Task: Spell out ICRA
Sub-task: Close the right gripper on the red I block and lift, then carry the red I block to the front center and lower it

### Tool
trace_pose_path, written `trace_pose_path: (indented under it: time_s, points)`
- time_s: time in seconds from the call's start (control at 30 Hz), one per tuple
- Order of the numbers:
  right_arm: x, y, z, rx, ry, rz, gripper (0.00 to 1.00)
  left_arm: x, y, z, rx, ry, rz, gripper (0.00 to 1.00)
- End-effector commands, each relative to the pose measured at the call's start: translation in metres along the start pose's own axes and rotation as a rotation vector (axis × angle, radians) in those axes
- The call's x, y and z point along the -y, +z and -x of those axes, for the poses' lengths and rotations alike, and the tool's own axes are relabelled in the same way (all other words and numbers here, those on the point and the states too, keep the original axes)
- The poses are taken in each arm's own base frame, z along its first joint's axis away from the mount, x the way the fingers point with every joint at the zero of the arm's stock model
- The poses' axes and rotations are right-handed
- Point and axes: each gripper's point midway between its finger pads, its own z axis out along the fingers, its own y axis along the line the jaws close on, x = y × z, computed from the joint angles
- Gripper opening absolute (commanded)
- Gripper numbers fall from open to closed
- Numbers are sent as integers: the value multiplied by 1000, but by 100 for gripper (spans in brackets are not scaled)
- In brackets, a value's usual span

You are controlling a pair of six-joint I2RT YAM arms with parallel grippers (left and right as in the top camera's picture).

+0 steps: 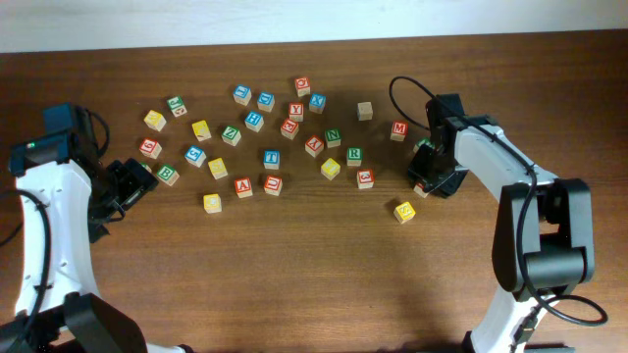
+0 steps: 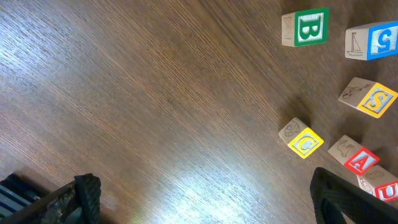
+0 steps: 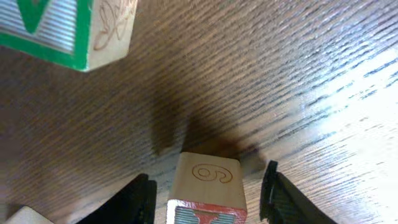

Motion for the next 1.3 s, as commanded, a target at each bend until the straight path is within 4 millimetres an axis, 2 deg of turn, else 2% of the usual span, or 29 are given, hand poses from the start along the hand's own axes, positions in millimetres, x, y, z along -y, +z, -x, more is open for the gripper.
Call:
trace_pose_path:
  time_s: [0.0,0.27,0.4,0.57,0.67,0.73,0.77,0.8,0.93,0.97,1.1,1.17,1.2,1.27]
  points:
    - [2,5,2,7,1,-23,46,-1,-5,1,17,-16,-10,99]
    - [-6,4,-6,-37,-36,25,36,-1,-5,1,17,-16,-10,99]
    - [-6,4,-6,-34,-47,25,27,-1,-5,1,17,-16,-10,99]
    - [-5,3,-5,-27,-64,18,25,-1,-5,1,17,-16,-10,99]
    - [-9,-20,-3,-3,-84,43,25,-1,-5,1,17,-16,-10,99]
    - [-16,-56,-4,24,-130,95,25,-1,-5,1,17,-16,-10,99]
    - [-22,-78,-9,27,-174,142,25,-1,-5,1,17,-16,-10,99]
    - [-26,-91,-14,28,-210,176,25,-1,-5,1,17,-16,-10,99]
    - [-37,-131,-45,57,-331,235,25,-1,-5,1,17,-16,-10,99]
    - [-51,-140,-62,60,-385,264,25,-1,-5,1,17,-16,-10,99]
    - [-109,-136,-115,59,-464,316,25,-1,-5,1,17,-16,-10,99]
    - [-128,-128,-131,77,-465,313,25,-1,-5,1,17,-16,-10,99]
    - [-143,-115,-149,82,-477,295,25,-1,-5,1,17,-16,-10,99]
    - [-152,-92,-168,75,-496,239,25,-1,-5,1,17,-16,-10,99]
